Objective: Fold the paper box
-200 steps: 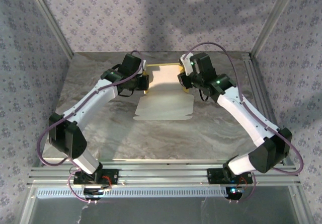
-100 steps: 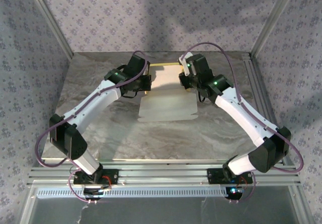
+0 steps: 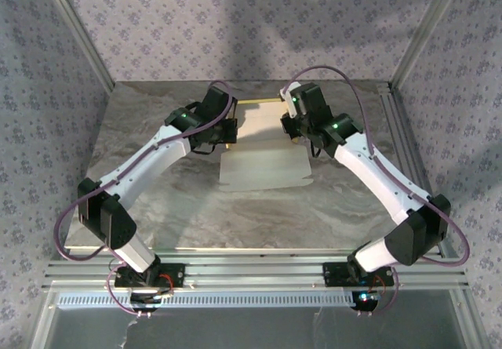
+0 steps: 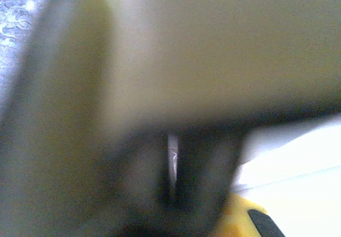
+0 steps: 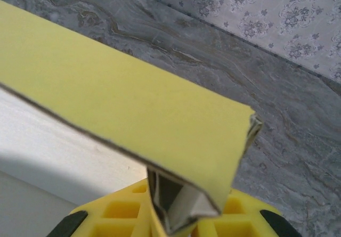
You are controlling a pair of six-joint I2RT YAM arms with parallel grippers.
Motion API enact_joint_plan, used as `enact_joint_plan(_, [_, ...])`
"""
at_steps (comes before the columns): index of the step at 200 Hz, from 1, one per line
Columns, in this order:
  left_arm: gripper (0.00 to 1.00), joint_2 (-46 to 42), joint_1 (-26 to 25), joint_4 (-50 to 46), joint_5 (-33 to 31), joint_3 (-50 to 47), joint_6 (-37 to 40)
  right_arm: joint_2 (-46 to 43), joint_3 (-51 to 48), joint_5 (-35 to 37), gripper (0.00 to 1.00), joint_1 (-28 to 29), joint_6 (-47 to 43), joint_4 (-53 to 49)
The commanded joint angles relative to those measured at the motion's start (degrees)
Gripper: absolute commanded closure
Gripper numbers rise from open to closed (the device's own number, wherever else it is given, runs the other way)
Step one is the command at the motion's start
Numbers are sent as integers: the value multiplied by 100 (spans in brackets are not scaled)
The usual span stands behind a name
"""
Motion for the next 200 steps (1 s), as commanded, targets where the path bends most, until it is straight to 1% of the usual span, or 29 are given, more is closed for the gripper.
enact_joint_plan(1, [100,50,-171,-104,-93,395,-144,204,209,427,100,8,-314,-229])
enact_joint_plan(16, [100,83,-186,-135,-212,405,-246,290,270,692,100,33,-273,-285])
enact_joint_plan(30, [100,133,-189,-184,-289,403,-321,346,296,733,100,51,-231,-307])
enact_joint_plan(51, [100,227,-195,-280,-401,405,-354,397,267,974,100,133,-159,-301])
enact_joint_plan(73, [100,291,-199,-245,-382,320,-365,437,206,1069,100,205,-59,-316])
enact_joint_plan(83, [100,303,-200,-180,-334,259,-357,432,163,964,97,199,29,-333])
enact_joint_plan(99, [100,270,-190,-11,-191,113,-381,398,95,499,91,97,230,-317])
enact_joint_plan(120, [100,195,-173,167,-73,-19,-461,393,25,16,82,34,366,-312])
enact_joint_plan(130, [100,142,-140,251,-50,-90,-511,384,-34,-134,79,12,421,-277])
enact_joint_plan(158, [100,92,-29,311,31,-168,-587,326,-215,-213,74,-2,477,-206])
enact_joint_plan(200, [100,65,111,408,88,-291,-640,236,-451,-230,73,-8,507,-218])
